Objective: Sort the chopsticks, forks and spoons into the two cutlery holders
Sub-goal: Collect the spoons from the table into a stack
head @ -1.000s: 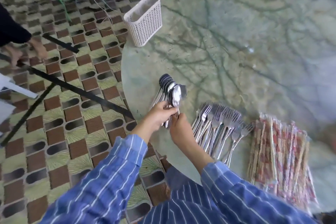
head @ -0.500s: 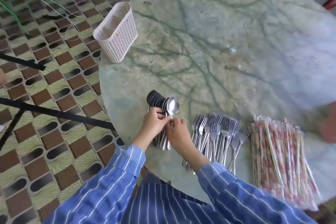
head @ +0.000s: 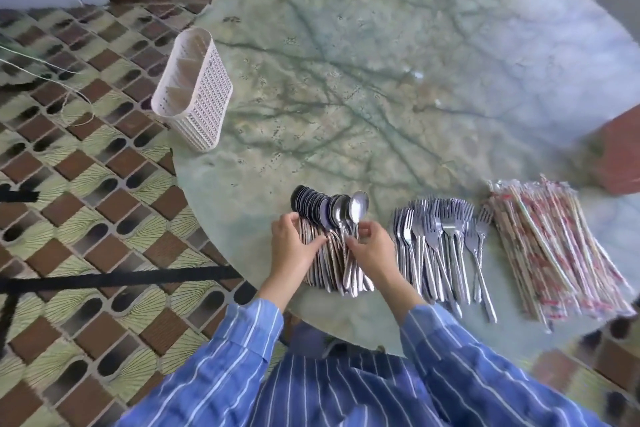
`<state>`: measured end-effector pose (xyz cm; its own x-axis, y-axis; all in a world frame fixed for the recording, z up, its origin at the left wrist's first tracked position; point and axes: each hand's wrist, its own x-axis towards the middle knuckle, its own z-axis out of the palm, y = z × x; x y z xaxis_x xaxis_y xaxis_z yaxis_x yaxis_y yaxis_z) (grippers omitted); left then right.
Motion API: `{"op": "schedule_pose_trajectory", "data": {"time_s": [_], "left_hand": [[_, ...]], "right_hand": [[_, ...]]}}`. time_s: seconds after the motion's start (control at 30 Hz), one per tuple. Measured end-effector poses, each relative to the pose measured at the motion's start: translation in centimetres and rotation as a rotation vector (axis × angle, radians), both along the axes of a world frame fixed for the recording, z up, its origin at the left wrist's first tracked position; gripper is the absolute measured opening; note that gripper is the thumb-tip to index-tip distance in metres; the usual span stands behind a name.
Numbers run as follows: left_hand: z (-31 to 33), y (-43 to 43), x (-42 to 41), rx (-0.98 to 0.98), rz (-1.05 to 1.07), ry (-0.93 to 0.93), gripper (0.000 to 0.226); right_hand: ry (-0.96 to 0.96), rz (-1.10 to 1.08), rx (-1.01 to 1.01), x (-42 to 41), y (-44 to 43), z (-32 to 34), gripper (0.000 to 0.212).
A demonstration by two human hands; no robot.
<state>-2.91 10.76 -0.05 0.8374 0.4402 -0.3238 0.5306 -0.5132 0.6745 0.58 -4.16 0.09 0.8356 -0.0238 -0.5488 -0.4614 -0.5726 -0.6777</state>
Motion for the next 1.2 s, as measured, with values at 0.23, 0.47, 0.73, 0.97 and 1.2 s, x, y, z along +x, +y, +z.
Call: {"op": "schedule_pose_trajectory", "data": {"time_s": [0.23,0.47,0.73,0.97,1.2], "left_hand": [[-0.1,2.5,0.6,-0.019,-0.090,0.014,0.061],[0.0,3.7,1.3,-0.031,-0.110,0.023,0.060],[-0.2,2.9,0.6,0.001,-0.180,0.113,0.101],[-0.2,2.0,0.4,0.139,-0.225,0.148,0.114],[-0.2,2.4,0.5,0.070,-0.200,0.127,0.106]], "right_hand": [[0.003,-0.110,0.145,-1.7,3.5,0.0,0.031],[-0.031,-0.150,0.158,-0.8,4.7,0.0,0.026],[-0.073,-0.104,-0.055,-1.7,2.3,-0.3,0.019],[-0.105,-0.148,-0.056,-2.0,1.1,-0.1,0.012],[-0.122,-0.109,-0.027,-1.7,0.6,-0.1,0.016]]}}
